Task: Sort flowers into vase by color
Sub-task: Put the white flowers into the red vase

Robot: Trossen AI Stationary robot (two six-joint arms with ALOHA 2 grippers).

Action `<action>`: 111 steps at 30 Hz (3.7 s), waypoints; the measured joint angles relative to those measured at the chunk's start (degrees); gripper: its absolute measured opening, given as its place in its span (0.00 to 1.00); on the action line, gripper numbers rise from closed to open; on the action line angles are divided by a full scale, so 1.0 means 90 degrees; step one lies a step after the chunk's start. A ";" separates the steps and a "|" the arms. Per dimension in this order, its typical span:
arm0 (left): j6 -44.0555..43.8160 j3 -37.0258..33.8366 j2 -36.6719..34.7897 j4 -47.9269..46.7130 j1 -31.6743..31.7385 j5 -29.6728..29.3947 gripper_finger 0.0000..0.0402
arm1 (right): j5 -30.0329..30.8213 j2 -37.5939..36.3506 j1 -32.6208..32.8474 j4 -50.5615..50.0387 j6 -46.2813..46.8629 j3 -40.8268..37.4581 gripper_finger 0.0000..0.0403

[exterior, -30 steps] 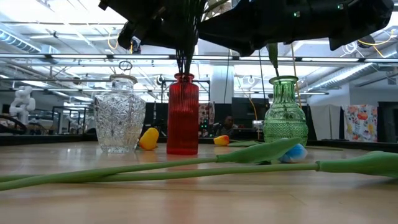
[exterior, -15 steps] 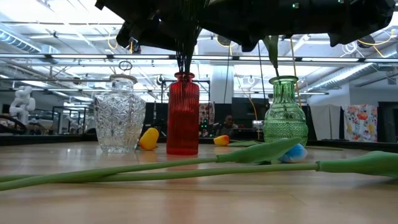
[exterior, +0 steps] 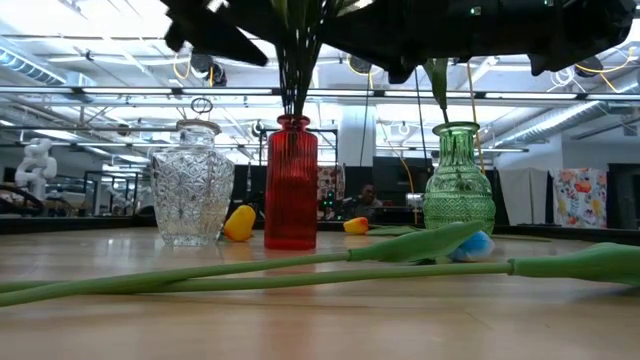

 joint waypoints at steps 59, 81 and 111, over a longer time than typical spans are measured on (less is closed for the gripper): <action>-0.0896 -0.0005 0.1064 -0.0401 -0.0929 -0.0320 0.52 | 0.0121 0.0121 -0.0051 -0.2264 0.0692 0.1193 0.00; -0.0473 -0.0002 0.0950 -0.0619 -0.0990 -0.0510 0.52 | 0.0167 0.0021 -0.0117 -0.2620 0.0818 0.1201 0.00; 0.0175 0.0000 0.0947 -0.0388 -0.0348 -0.0141 0.52 | 0.0139 -0.0651 -0.0274 -0.3859 0.1154 0.1195 0.00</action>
